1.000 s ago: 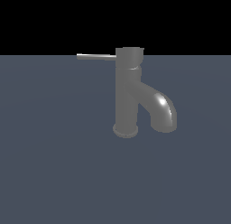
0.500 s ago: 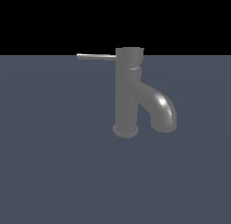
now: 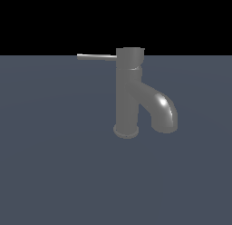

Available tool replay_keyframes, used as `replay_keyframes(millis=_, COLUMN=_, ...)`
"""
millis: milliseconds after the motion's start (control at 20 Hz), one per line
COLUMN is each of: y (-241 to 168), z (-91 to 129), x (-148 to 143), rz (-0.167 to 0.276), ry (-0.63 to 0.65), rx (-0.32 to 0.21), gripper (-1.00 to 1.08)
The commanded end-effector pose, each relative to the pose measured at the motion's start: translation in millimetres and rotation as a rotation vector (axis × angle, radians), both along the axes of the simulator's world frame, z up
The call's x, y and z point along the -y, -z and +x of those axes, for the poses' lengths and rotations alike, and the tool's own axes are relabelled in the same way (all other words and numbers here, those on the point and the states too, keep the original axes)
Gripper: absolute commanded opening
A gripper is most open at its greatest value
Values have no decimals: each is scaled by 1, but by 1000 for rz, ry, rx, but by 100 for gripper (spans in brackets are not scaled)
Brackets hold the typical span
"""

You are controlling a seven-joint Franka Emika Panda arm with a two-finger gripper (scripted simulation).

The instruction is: Turn on the faucet by rotating a designated handle.

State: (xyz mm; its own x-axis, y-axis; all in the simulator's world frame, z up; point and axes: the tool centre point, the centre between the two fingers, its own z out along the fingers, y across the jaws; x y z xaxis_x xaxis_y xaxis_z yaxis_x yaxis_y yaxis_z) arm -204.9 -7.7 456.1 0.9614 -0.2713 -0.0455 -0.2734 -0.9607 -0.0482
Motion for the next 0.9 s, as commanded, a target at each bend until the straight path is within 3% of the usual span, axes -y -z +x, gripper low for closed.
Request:
replay_keyframes(millis=0, y=6, z=13, x=-4, rz=4, ry=53, rx=-3, gripper=-100)
replay_keyframes(millis=850, y=57, z=93, x=-36, rz=4, ry=427, rx=-28, gripper=-100)
